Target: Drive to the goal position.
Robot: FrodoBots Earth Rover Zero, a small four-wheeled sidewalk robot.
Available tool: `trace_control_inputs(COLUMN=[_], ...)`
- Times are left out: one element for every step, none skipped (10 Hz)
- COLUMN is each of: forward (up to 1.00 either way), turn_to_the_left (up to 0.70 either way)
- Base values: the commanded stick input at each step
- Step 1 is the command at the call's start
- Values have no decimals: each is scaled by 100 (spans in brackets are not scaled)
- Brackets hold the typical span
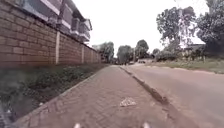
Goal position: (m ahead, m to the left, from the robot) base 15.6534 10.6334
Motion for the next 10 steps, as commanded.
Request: trace_control_inputs(forward=[50, 50, 50, 50, 50, 50, 50, 50, 50, 50], turn_to_the_left=[0, 0, 0, 0, 0, 0, 0, 0, 0, 0])
